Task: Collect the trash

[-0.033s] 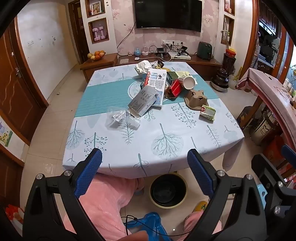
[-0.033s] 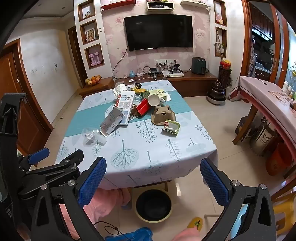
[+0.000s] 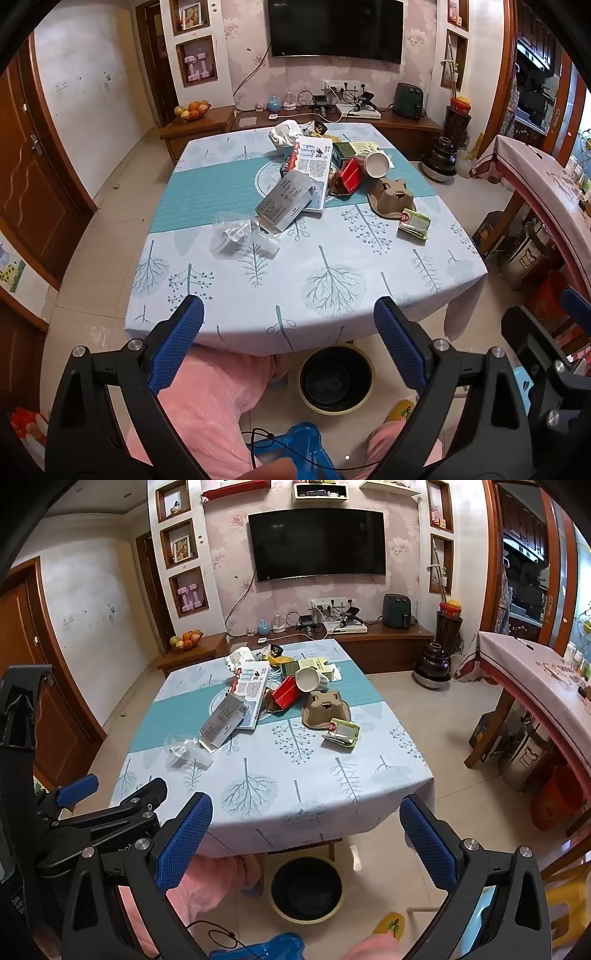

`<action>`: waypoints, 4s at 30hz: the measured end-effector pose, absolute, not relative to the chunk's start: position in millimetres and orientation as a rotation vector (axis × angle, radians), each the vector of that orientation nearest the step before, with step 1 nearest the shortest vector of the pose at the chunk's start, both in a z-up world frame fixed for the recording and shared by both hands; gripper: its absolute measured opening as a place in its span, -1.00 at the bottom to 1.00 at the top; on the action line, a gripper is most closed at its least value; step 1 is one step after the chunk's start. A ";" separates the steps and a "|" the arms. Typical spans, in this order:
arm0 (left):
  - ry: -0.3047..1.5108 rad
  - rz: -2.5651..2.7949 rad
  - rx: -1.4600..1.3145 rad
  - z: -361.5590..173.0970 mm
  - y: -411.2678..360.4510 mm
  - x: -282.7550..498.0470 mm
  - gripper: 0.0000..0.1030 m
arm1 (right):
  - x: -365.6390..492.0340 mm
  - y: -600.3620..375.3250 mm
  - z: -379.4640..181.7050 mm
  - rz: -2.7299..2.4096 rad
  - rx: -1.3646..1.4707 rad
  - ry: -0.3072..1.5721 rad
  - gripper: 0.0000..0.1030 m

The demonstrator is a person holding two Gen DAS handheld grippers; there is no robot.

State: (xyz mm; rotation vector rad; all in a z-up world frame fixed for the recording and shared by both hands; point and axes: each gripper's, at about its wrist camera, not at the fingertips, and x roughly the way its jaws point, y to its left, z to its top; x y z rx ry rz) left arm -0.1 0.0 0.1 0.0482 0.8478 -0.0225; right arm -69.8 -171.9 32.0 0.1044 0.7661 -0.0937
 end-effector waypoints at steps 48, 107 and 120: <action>0.869 0.007 0.019 -1.4 13.2 -0.9 0.73 | -65.2 -159.1 30.8 -0.090 0.098 0.766 1.00; 0.967 -0.121 0.127 -42.9 -4.2 185.4 0.73 | 111.5 -216.5 -16.7 -0.133 0.098 0.884 1.00; 1.113 -0.185 0.066 -99.4 7.5 290.3 0.73 | 222.5 -276.7 -82.7 -0.149 0.133 0.979 0.99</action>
